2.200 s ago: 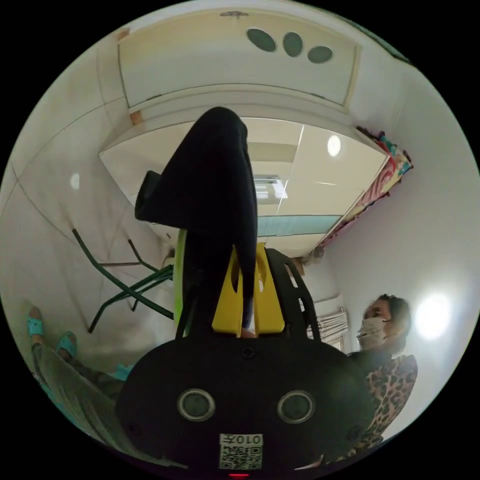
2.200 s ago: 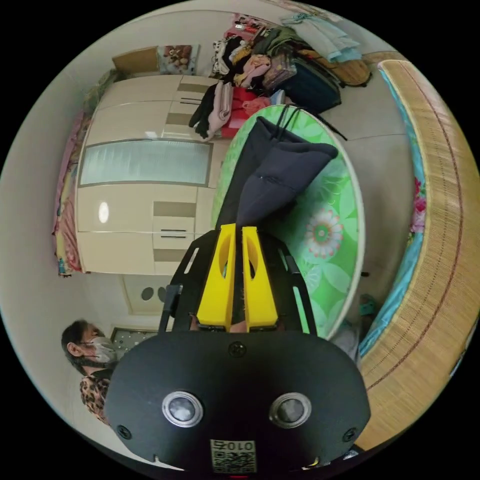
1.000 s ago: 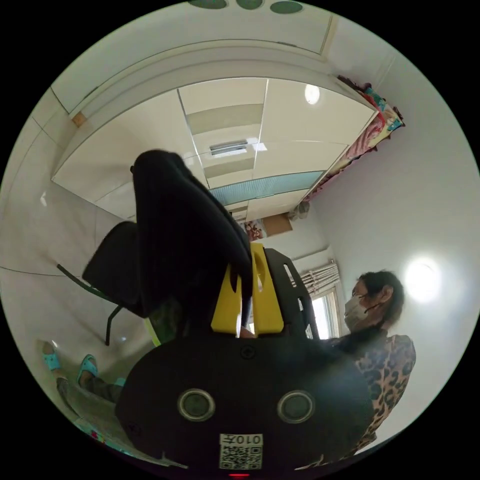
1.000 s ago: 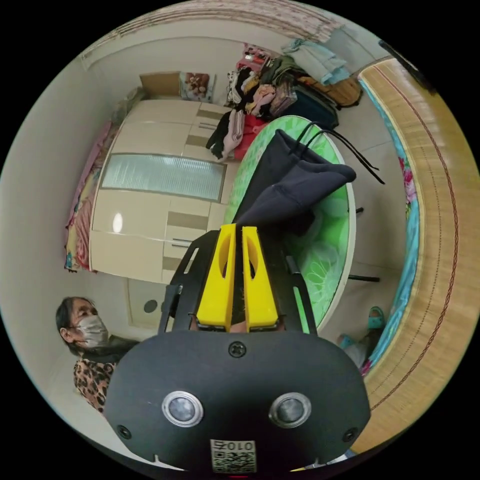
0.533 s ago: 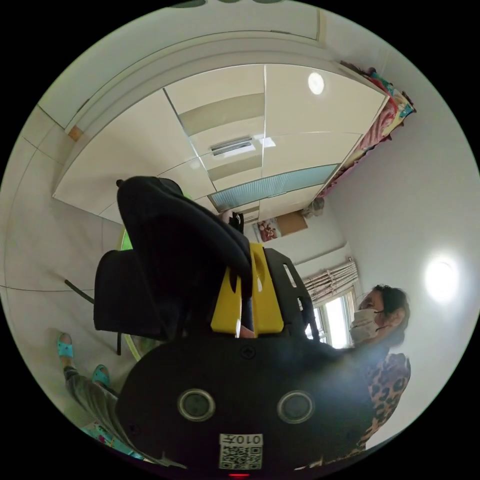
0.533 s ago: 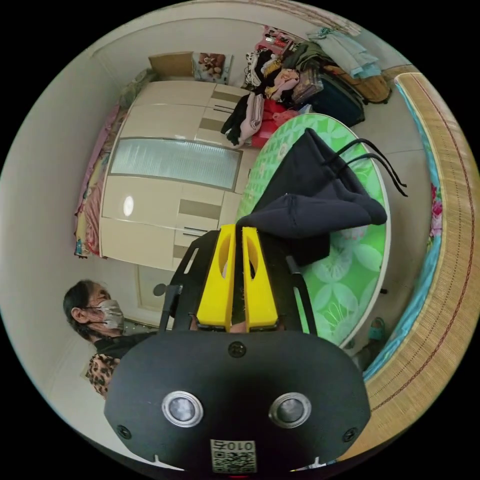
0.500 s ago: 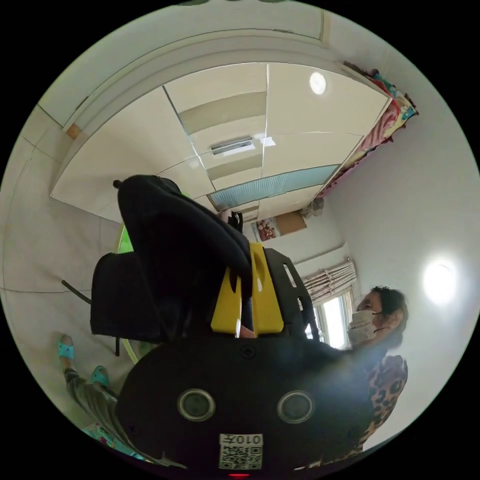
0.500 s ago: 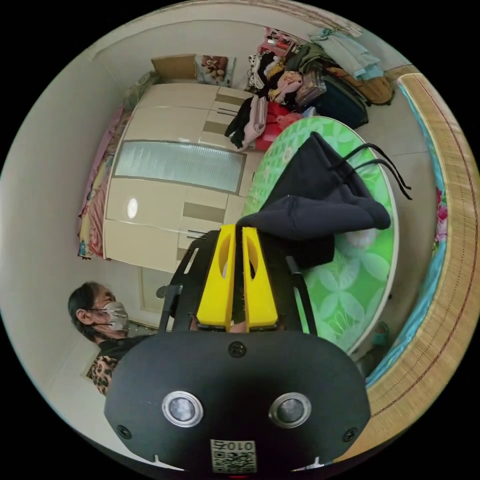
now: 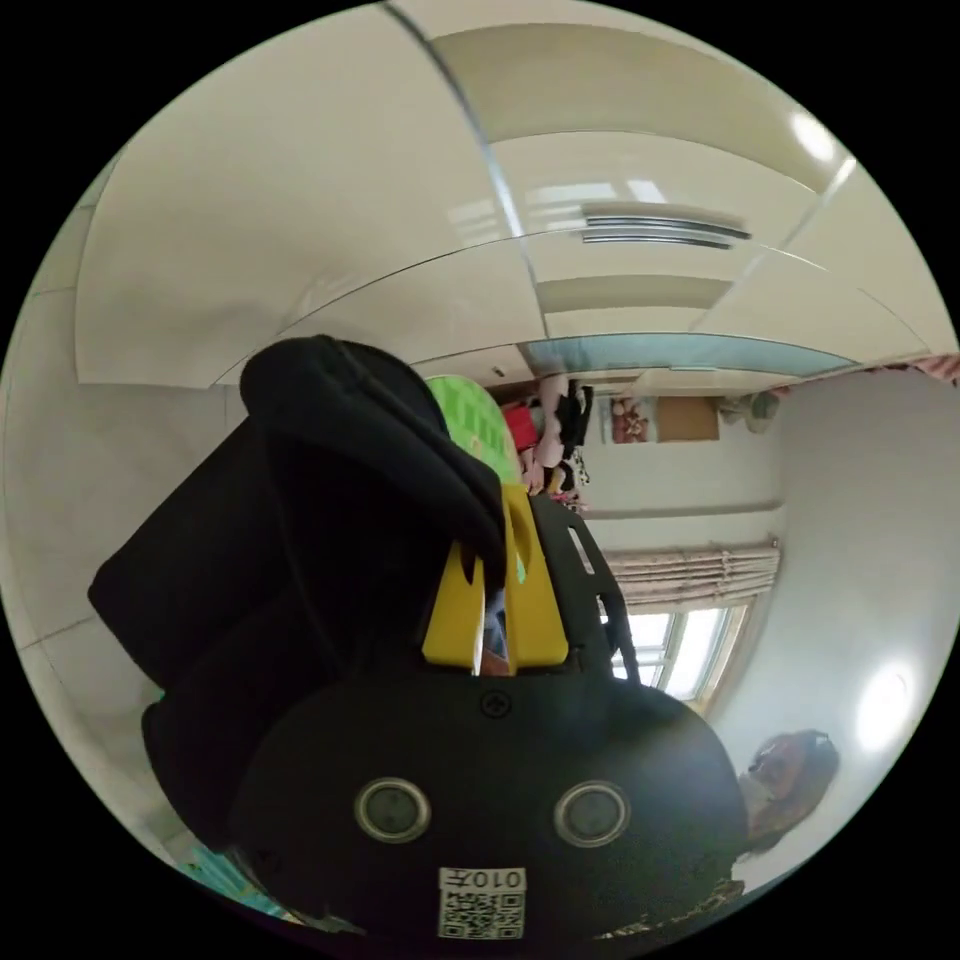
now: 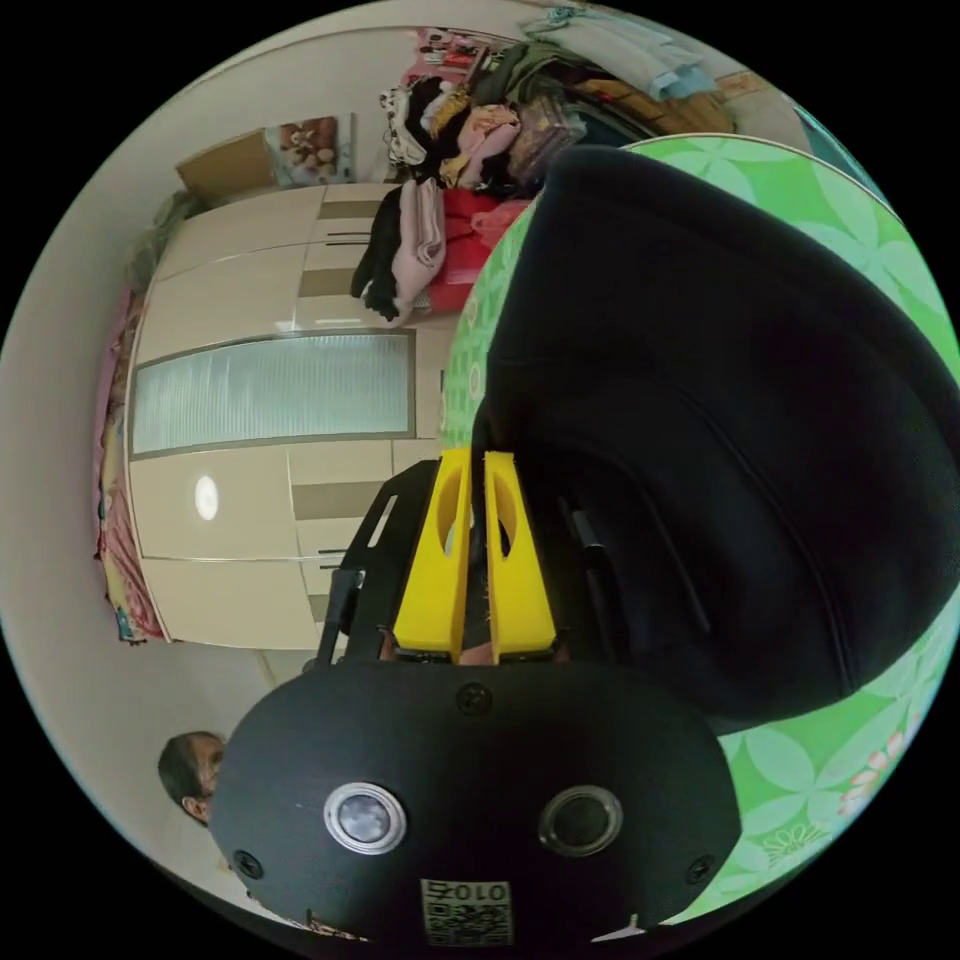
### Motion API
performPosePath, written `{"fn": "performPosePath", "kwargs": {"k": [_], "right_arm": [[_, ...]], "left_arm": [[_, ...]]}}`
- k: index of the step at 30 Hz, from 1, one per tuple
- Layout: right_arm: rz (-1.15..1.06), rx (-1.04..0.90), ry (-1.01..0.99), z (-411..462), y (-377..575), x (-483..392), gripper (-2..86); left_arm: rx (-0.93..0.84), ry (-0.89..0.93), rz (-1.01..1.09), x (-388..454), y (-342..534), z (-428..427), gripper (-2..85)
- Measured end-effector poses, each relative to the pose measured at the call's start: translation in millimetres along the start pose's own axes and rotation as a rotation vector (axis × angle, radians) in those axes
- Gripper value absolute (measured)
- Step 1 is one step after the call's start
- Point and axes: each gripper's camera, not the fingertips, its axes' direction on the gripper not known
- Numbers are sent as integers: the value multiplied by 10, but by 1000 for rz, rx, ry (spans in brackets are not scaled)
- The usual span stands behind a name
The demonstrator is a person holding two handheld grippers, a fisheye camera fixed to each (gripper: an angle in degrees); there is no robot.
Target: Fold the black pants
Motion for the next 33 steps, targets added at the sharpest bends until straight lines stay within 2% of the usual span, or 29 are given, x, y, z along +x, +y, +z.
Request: {"fn": "performPosePath", "kwargs": {"k": [4,6,8,11,16,18,20,24,26,28,29,30,32,33], "right_arm": [[-66,12,-26,-227,106,-68,42],[-120,46,-28,-377,171,-152,43],[-123,109,-22,-431,67,-107,43],[-12,104,50,-88,-301,250,44],[63,64,168,292,-653,657,46],[109,55,140,342,-753,847,47],[101,53,97,336,-825,988,48],[58,9,48,297,-930,1133,47],[60,-2,-1,266,-979,1227,47],[51,-2,-26,230,-983,1149,45],[-45,-2,-17,189,-970,915,44],[-99,-14,18,180,-976,779,44],[-134,-23,152,170,-1074,498,43],[-129,-27,154,181,-1119,486,44]], "left_arm": [[-16,34,86,296,-122,-108,70],[-28,28,187,663,-144,-233,70],[-40,-5,200,854,-291,-222,70],[-147,-47,146,929,-745,174,69],[-208,-152,82,971,-1130,627,70],[-188,-127,-28,843,-1223,667,70],[-192,-82,-39,833,-1262,678,70],[-171,50,123,1130,-1272,539,71],[-172,50,141,1190,-1311,491,71],[-173,69,45,1215,-1299,475,71],[-157,109,109,1458,-1239,439,71],[-178,49,258,1825,-1210,418,72],[-177,-80,313,2159,-1234,404,74],[-198,-88,297,2223,-1308,446,74]]}}
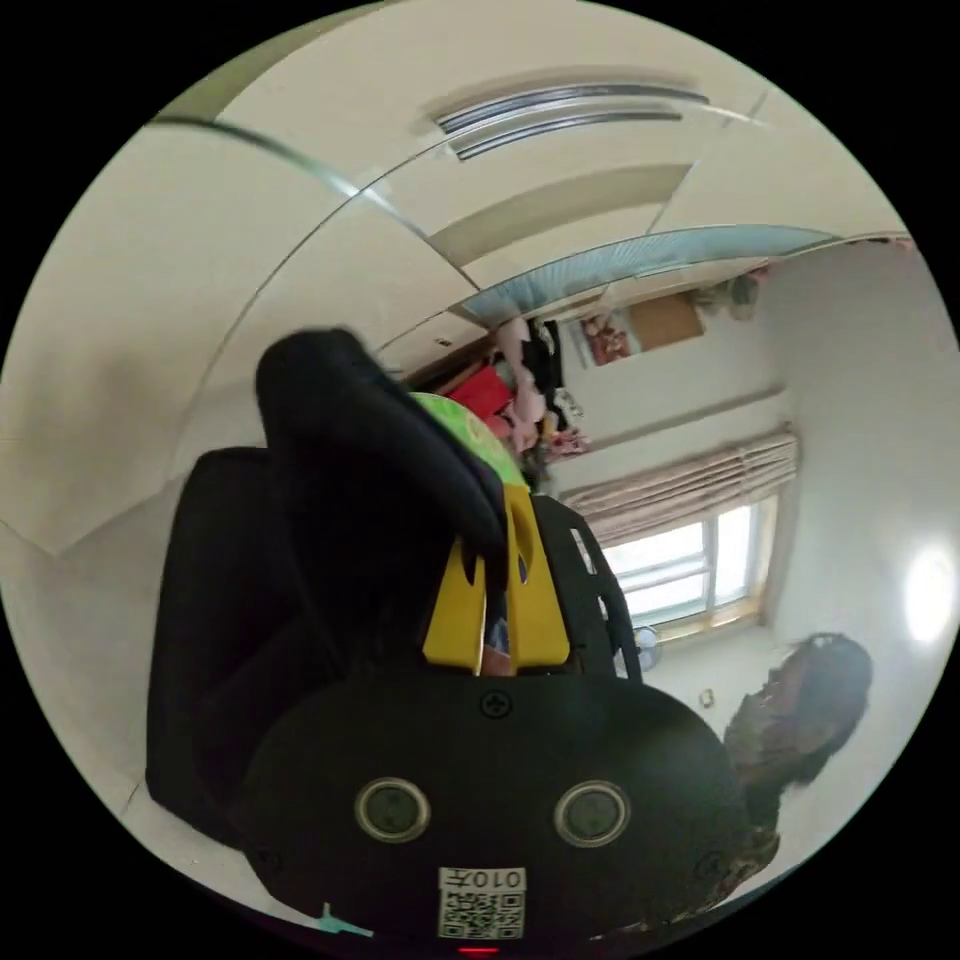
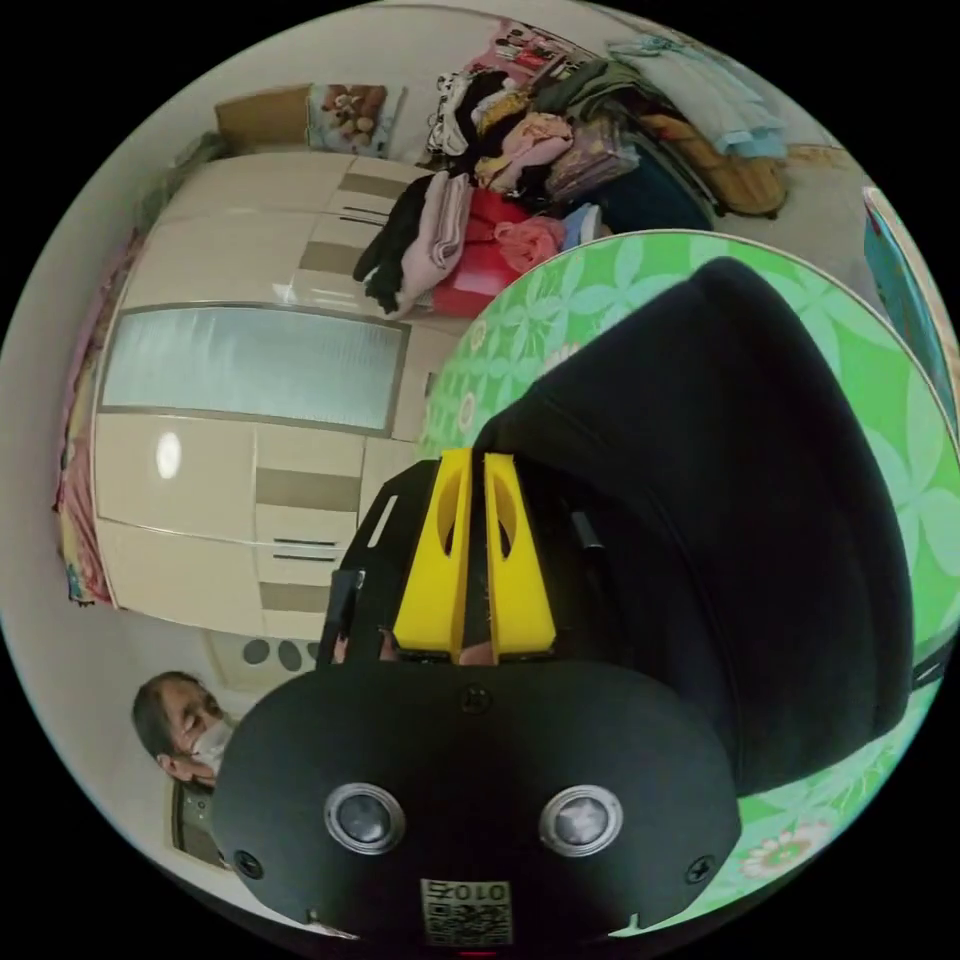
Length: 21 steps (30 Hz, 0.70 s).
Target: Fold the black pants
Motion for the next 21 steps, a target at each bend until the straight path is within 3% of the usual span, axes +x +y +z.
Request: {"fn": "performPosePath", "kwargs": {"k": [3,5,9,12,17,21], "right_arm": [[57,-11,32,170,-196,180,45],[207,-61,19,353,-289,527,46],[205,6,-111,157,-245,709,42],[270,-82,-202,-8,-257,876,35],[-28,100,-277,-955,204,580,43],[48,297,-102,-1467,781,643,70]], "left_arm": [[-21,-55,-128,-214,-163,119,73],[-62,-100,-215,-438,-205,220,73],[-58,120,-351,-766,-109,224,70],[-45,229,-377,-830,-43,77,67],[56,157,-246,-554,15,-549,47],[240,61,-253,-460,307,-1046,20]]}}
